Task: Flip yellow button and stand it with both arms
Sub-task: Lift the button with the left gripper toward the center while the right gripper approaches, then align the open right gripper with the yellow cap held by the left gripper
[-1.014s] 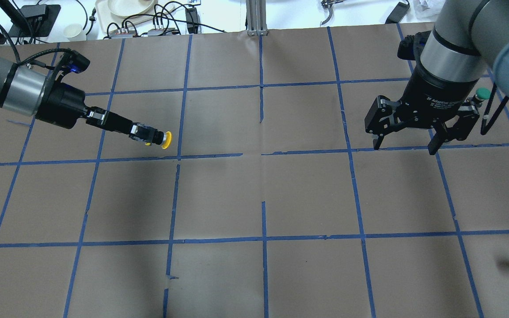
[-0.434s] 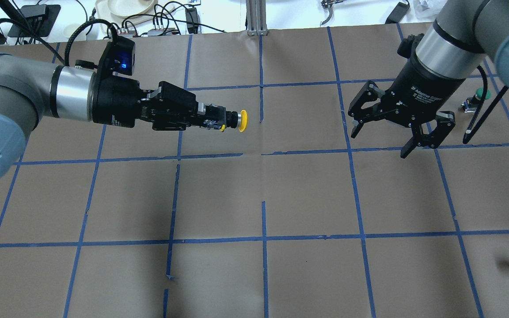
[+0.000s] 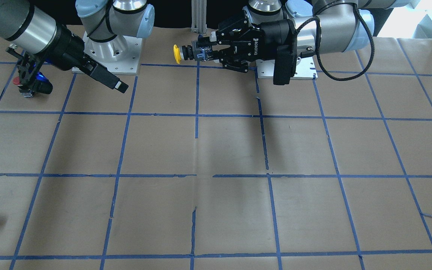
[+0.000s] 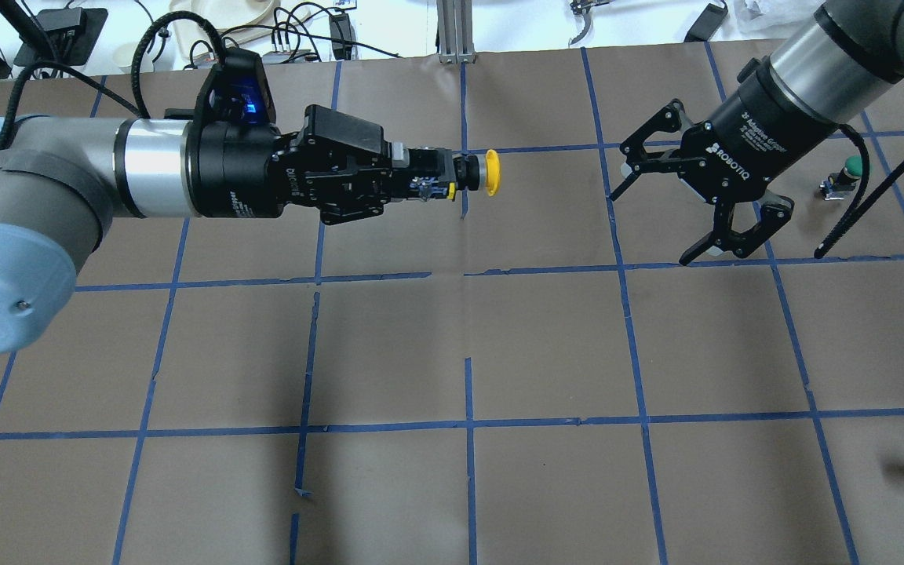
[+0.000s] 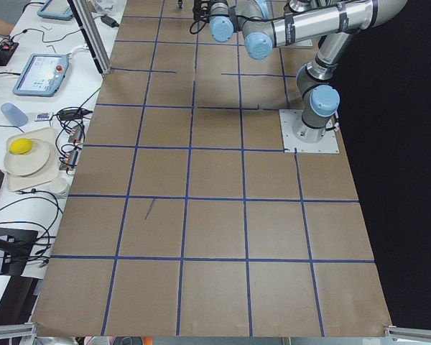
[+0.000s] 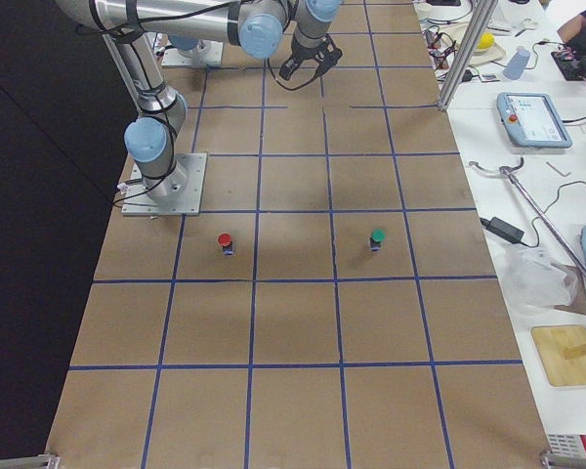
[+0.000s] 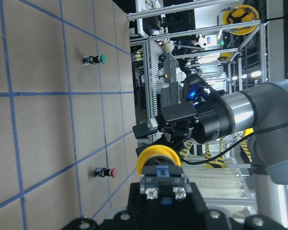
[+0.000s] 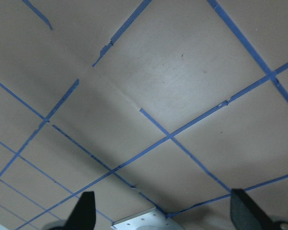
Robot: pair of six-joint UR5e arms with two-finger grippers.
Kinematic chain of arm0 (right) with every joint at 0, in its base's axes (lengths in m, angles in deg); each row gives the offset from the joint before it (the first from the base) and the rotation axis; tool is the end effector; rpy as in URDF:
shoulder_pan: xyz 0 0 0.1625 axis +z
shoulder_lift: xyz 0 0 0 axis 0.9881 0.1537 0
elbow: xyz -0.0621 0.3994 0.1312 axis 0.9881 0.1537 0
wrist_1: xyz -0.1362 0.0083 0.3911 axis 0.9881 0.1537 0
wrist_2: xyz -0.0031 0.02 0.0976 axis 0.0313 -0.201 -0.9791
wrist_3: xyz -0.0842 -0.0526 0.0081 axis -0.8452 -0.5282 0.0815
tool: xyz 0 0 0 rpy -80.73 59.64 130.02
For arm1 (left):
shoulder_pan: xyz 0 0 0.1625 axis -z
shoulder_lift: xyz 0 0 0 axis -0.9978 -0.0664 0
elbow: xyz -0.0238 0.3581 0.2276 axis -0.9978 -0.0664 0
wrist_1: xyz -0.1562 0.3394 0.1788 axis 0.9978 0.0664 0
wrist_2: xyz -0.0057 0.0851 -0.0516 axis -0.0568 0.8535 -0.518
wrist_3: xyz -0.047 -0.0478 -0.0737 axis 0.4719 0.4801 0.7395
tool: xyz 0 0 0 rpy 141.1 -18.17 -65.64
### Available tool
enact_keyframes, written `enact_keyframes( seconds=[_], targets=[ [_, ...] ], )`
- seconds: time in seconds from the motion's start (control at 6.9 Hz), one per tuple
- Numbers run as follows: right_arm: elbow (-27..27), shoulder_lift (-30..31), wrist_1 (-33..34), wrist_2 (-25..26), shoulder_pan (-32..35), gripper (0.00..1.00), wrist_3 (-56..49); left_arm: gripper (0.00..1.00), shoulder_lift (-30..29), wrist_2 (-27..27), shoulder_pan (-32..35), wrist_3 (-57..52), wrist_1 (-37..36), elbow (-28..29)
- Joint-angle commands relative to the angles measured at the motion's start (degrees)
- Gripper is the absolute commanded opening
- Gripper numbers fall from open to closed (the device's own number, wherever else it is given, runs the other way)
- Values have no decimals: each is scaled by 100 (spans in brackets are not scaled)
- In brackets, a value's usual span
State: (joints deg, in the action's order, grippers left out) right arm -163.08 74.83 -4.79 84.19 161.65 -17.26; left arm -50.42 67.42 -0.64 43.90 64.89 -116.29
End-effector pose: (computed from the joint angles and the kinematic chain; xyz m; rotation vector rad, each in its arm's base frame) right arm 0.1061 -0.4692 0.4605 1.0214 2.4459 0.4721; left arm -0.1991 -0.4331 0.4432 -0.0155 -1.6954 0.0603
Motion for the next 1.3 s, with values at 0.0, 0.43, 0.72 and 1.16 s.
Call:
enact_keyframes(
  seconds=[0.0, 0.43, 0.72, 1.16],
  targets=[
    [4, 45, -64, -1193, -25, 100, 1005, 2, -34, -714, 295, 99, -15, -24],
    [13, 439, -73, -1830, -43, 100, 1544, 2, -34, -847, 392, 116, -102, -94],
    [13, 746, -353, -2006, -16, 100, 1781, 2, -25, -847, 401, 108, -112, -94],
    [-13, 923, -477, -2594, 1, 100, 2212, 2, -25, -847, 410, 116, -103, -86]
  ],
)
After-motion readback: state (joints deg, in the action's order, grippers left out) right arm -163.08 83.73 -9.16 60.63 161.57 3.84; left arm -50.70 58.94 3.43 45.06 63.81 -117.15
